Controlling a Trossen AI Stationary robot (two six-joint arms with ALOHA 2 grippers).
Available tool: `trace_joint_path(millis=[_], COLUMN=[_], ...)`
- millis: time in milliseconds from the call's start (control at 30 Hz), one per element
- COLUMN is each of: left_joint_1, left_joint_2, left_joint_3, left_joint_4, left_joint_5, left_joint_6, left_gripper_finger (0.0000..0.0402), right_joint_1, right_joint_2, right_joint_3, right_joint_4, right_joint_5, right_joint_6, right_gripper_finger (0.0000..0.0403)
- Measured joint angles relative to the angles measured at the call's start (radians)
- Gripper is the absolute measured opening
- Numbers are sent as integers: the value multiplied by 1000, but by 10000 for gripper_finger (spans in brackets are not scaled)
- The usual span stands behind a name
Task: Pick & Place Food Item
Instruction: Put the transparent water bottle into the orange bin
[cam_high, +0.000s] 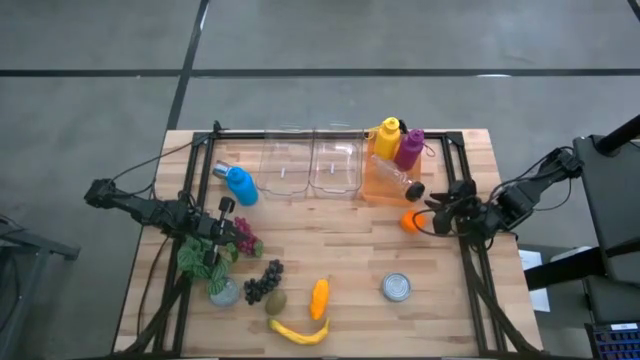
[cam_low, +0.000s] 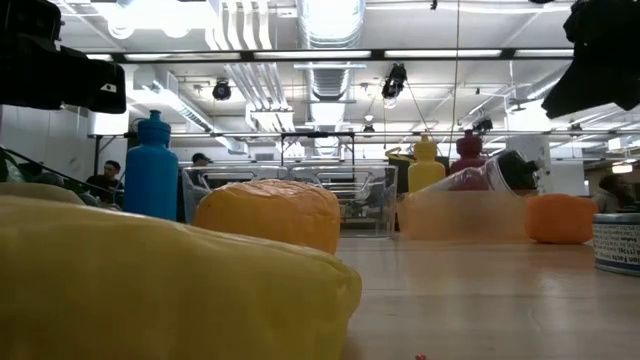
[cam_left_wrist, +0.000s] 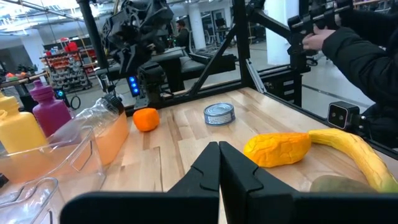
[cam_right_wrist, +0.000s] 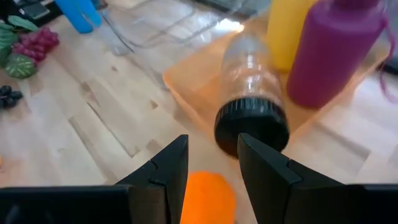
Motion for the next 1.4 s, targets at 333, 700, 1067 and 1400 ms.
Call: trace_joint_path(millis=[333,700,1067,1400], left_joint_1=[0,0,0,0], left_joint_2=[0,0,0,0], left_joint_3=[0,0,0,0], left_joint_4=[0,0,0,0], left_joint_5=[0,0,0,0], left_joint_6=[0,0,0,0], left_gripper_finger=[1,1,1,1], right_joint_1=[-1,0,-1,-67], right_joint_2=[7,7,15,69], right_joint_3=[-9,-32,-64,-73], right_joint_4=[-28,-59,-60,-55], right_joint_5=[-4,-50,-47,-46], right_joint_6=[152,302,403,439], right_gripper_finger=[140,235,237,237])
